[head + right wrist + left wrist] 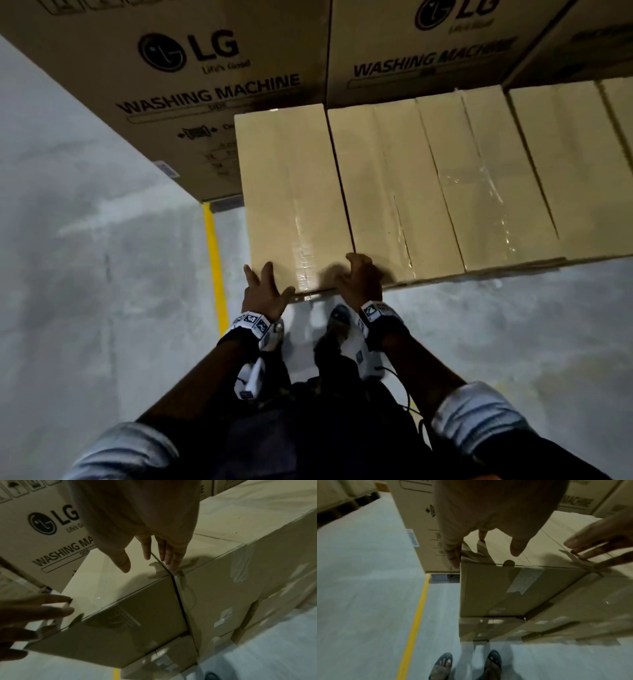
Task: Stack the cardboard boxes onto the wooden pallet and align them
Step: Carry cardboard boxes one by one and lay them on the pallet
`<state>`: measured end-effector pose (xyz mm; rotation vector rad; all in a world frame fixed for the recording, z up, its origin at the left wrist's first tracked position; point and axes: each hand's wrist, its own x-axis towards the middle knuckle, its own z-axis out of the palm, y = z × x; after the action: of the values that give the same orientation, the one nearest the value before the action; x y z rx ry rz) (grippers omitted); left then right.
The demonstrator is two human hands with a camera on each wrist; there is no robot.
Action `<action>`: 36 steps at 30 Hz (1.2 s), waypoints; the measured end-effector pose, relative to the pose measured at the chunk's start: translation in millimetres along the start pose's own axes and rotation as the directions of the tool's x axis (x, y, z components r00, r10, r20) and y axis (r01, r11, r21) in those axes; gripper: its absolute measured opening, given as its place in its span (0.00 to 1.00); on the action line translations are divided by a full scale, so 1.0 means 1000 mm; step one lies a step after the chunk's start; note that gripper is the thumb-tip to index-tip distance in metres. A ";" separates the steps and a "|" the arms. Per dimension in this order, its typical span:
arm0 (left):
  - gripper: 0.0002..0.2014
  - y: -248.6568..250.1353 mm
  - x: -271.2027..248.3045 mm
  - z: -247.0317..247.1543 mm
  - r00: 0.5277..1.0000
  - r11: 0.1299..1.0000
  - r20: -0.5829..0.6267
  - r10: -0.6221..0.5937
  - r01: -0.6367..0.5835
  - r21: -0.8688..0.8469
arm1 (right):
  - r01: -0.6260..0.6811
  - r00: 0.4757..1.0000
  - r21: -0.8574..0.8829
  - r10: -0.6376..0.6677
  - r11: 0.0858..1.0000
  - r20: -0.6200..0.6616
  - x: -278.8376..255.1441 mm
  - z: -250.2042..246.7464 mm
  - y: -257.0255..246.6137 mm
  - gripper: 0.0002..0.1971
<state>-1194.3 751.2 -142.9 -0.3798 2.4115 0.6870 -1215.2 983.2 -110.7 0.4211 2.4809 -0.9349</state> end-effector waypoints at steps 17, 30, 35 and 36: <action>0.51 0.004 0.004 -0.002 0.976 0.914 0.031 -0.217 0.214 -0.344 | -0.155 0.985 0.281 0.128 0.947 0.115 0.012 -0.007 -0.010 0.37; 0.61 -0.007 -0.015 -0.018 0.964 0.899 0.008 -0.264 0.249 -0.360 | -0.246 0.967 0.393 0.195 0.886 0.166 0.011 0.017 -0.005 0.54; 0.48 -0.018 -0.041 -0.003 0.951 0.894 -0.022 -0.309 0.282 -0.348 | -0.202 0.968 0.332 0.137 0.921 0.209 -0.007 0.019 0.009 0.53; 0.46 -0.022 -0.044 0.001 0.953 0.897 -0.026 -0.300 0.273 -0.346 | -0.176 0.972 0.290 0.119 0.941 0.203 -0.010 0.019 0.010 0.54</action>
<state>-1150.4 738.4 -125.5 -0.9017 2.2375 0.9660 -1196.2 976.3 -124.1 0.5860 2.1110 -1.2416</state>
